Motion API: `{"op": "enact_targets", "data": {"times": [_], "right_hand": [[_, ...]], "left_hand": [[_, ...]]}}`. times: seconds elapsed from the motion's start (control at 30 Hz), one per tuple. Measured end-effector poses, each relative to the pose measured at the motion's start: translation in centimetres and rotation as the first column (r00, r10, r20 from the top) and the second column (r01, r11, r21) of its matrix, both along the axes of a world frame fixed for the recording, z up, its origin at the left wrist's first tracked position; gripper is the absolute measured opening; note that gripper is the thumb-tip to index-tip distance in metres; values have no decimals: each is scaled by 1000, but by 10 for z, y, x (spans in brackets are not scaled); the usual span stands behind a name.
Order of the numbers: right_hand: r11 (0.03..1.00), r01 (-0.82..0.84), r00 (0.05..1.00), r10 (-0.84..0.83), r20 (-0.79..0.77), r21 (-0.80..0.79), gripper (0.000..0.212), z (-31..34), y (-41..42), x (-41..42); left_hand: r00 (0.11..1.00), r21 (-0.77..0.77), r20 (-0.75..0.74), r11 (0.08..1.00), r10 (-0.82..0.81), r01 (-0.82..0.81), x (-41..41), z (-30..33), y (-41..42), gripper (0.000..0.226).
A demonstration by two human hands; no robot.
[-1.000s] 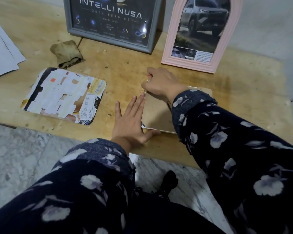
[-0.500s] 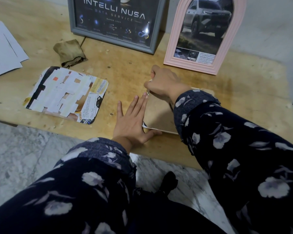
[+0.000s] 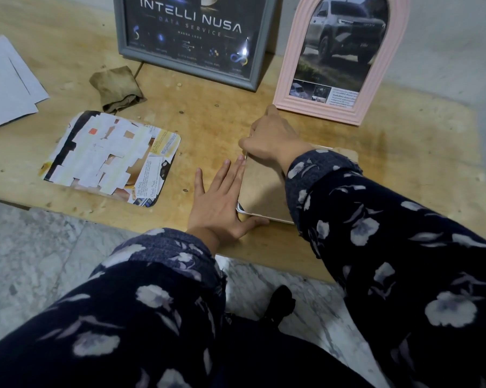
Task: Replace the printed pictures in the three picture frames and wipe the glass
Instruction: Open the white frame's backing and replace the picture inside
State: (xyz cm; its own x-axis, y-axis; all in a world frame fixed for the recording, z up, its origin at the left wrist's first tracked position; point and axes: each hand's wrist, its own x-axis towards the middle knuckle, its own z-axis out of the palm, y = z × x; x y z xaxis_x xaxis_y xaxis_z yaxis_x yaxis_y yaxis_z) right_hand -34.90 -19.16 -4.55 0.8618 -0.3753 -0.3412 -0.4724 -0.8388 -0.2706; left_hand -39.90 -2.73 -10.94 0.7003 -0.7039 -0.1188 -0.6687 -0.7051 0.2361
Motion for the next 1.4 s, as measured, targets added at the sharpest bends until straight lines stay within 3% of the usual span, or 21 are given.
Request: {"op": "enact_targets", "data": {"times": [0.17,0.3,0.43,0.57,0.8,0.93,1.13,1.4], "right_hand": [[999,8,1000,-8,11,-37,44,-2,2,-3],[983,-70,997,71,-2,-172,49,-4,-2,-12],[976,-36,995,56,83,-216,49,4,-13,-22],[956,-84,994,60,-90,-281,44,16,-23,-31],[991,-107,980,91,-178,-83,54,42,-37,-34],[976,-169,976,147,-160,-135,61,41,-39,-34],[990,-127,983,119,-142,-52,58,42,-41,-29],[992,-35,988,52,-143,119,71,33,-45,-34]], "left_hand": [[1000,1,-10,1000,6,-6,1,1,0,111],[1000,10,1,1000,18,-18,1,1,1,111],[1000,8,10,1000,22,-22,1,1,1,111],[999,5,22,1000,23,-23,0,0,1,110],[999,30,40,999,23,-24,-3,0,2,111],[999,49,47,999,15,-17,-4,0,2,111],[999,51,40,999,13,-15,-4,0,4,112],[999,49,41,999,13,-15,-1,-2,5,110]]}}
